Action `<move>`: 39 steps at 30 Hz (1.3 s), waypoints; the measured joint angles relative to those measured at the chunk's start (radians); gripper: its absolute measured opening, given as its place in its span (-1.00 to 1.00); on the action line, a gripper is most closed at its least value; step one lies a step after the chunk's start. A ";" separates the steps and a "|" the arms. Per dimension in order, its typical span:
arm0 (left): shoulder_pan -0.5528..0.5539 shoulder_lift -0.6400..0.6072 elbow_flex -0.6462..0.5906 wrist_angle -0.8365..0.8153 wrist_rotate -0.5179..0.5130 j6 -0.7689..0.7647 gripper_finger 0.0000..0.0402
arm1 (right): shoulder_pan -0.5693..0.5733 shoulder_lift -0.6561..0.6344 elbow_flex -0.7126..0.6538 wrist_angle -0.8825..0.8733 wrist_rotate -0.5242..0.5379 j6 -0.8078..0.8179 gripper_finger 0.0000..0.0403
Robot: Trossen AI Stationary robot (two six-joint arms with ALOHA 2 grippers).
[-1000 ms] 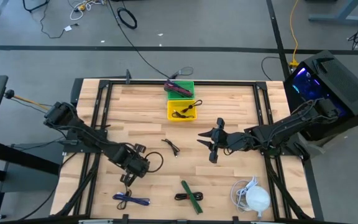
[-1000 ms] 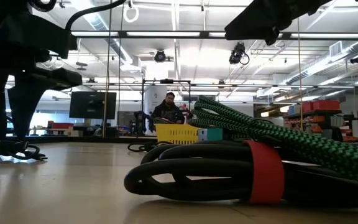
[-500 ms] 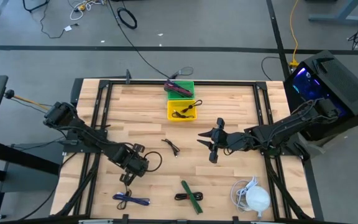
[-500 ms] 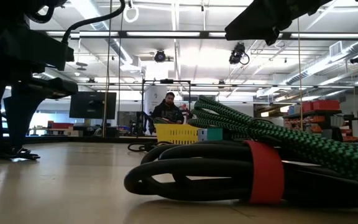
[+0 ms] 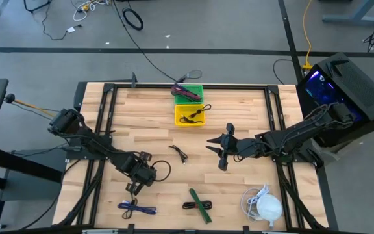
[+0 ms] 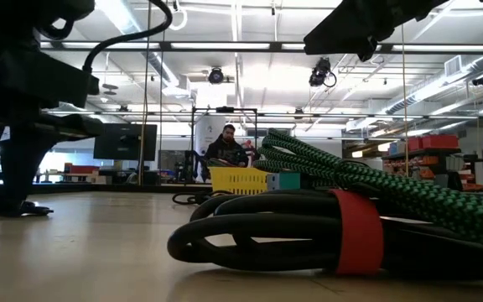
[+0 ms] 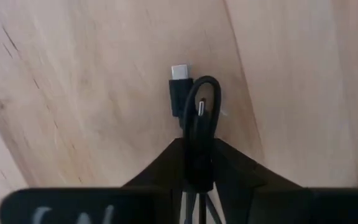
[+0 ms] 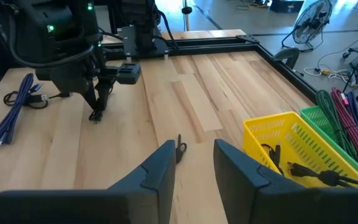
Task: Pick & Place USB Port
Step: Put the middle-left black charger cable into the yellow basket
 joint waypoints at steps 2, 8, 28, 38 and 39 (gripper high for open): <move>0.005 0.001 0.006 -0.001 -0.005 -0.001 -0.77 | 0.000 0.000 0.000 -0.002 0.000 0.000 -0.45; 0.037 -0.013 0.055 -0.013 -0.037 0.009 -0.86 | 0.000 0.000 0.000 -0.006 0.000 0.000 -0.45; 0.526 -0.045 0.283 0.092 -0.209 0.478 -0.86 | 0.000 0.000 0.000 -0.022 -0.001 0.000 -0.45; 0.837 -0.045 0.283 0.439 0.055 0.579 -0.86 | 0.000 0.000 0.000 -0.021 -0.024 -0.023 -0.45; 0.854 -0.044 0.283 0.478 0.063 0.577 -0.86 | 0.000 0.000 0.000 -0.021 -0.024 -0.028 -0.45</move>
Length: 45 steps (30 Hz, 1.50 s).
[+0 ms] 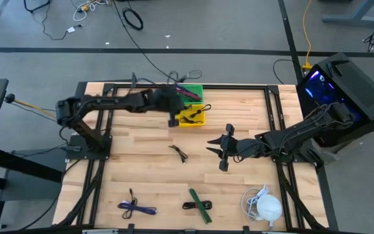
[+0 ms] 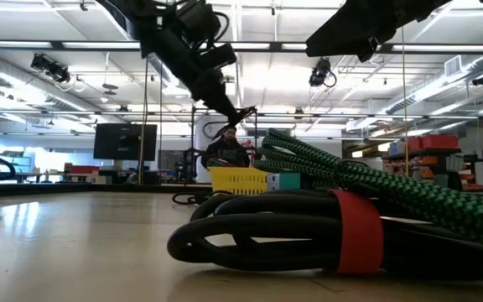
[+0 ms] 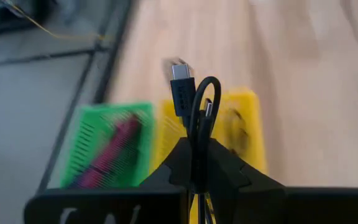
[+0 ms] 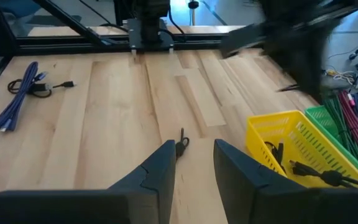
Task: Pick & Place USB Port
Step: Put the middle-left black charger cable into the yellow basket, then put the middle black charger cable into the yellow basket
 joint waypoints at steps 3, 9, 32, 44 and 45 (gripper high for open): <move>0.034 0.008 0.000 0.066 0.023 -0.002 -0.86 | 0.000 0.000 0.000 0.005 0.000 -0.012 -0.45; 0.038 0.088 0.015 0.103 0.032 -0.025 -0.86 | 0.000 0.000 0.000 0.015 0.000 -0.017 -0.45; 0.013 0.142 0.037 0.069 0.026 -0.128 -0.43 | 0.000 0.000 0.000 0.010 0.000 -0.014 -0.45; -0.017 0.127 0.037 0.027 0.183 -0.071 -0.32 | 0.000 0.000 0.000 0.004 0.000 -0.014 -0.45; -0.029 0.121 0.037 0.004 0.231 -0.068 -0.33 | 0.000 0.000 0.000 0.003 0.000 -0.014 -0.45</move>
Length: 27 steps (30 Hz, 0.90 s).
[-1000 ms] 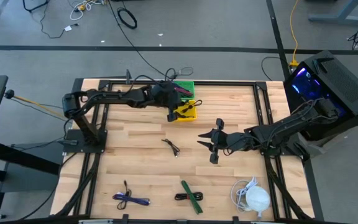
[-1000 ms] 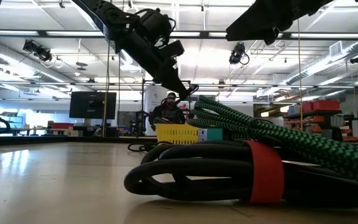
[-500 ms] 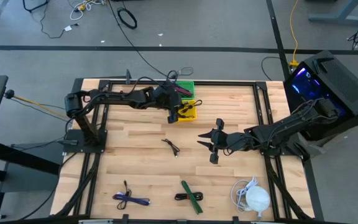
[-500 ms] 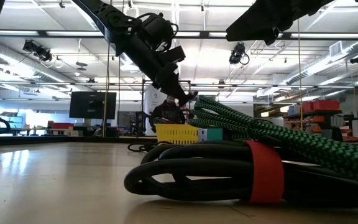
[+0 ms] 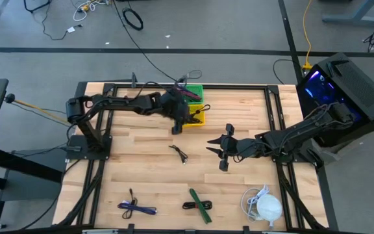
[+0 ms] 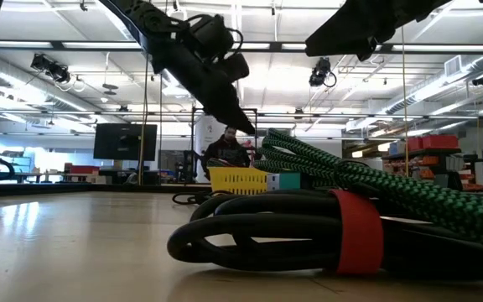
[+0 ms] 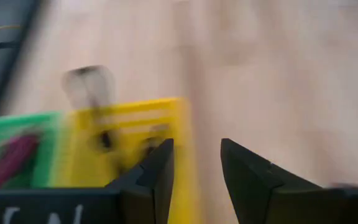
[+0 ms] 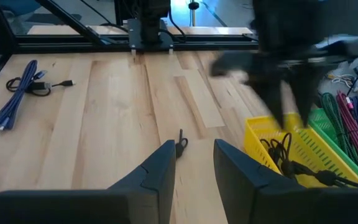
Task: Pick & Place USB Port
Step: Put the middle black charger cable into the yellow basket
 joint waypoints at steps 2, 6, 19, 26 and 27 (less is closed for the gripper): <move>-0.034 -0.002 0.001 -0.044 0.063 0.003 -0.33 | 0.000 0.000 0.000 -0.003 0.000 0.000 -0.45; -0.115 0.001 0.000 -0.212 0.041 0.020 -0.33 | 0.000 0.000 0.000 -0.004 0.000 0.000 -0.45; -0.335 0.004 -0.001 -0.387 -0.223 0.172 -0.29 | -0.003 0.000 0.000 0.004 0.012 0.001 -0.45; -0.337 0.022 0.000 -0.367 -0.310 0.160 -0.22 | -0.003 0.000 0.000 0.005 0.010 0.001 -0.45; -0.337 0.028 -0.001 -0.372 -0.307 0.153 -0.21 | -0.003 0.000 0.000 0.005 0.008 0.002 -0.45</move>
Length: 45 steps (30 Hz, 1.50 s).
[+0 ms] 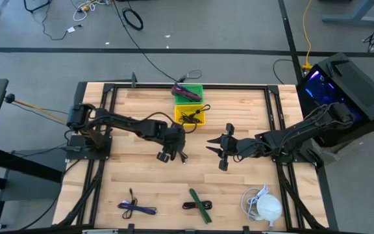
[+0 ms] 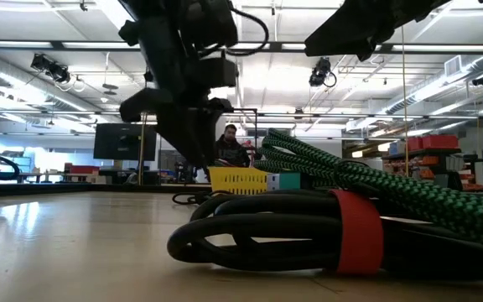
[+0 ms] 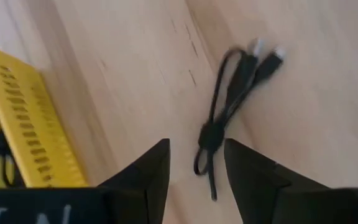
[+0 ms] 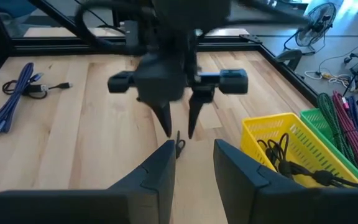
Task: Pick & Place USB Port
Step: Put the middle black charger cable into the yellow basket
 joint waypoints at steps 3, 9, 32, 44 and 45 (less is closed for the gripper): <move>0.000 0.031 0.001 0.013 0.004 -0.001 -0.18 | 0.000 0.000 0.000 -0.003 0.000 0.001 -0.45; 0.000 0.084 0.001 0.012 0.007 -0.004 -0.13 | 0.000 0.000 0.000 -0.009 0.000 0.002 -0.45; -0.023 0.060 -0.002 0.018 0.047 -0.111 -0.88 | 0.000 0.000 0.000 -0.017 0.000 0.002 -0.45; 0.063 -0.136 0.000 0.092 -0.201 -0.164 -0.88 | 0.000 0.000 0.000 -0.017 0.000 0.003 -0.45; 0.089 -0.141 0.000 0.122 -0.183 -0.169 -0.88 | 0.000 0.000 0.000 -0.016 0.000 0.003 -0.45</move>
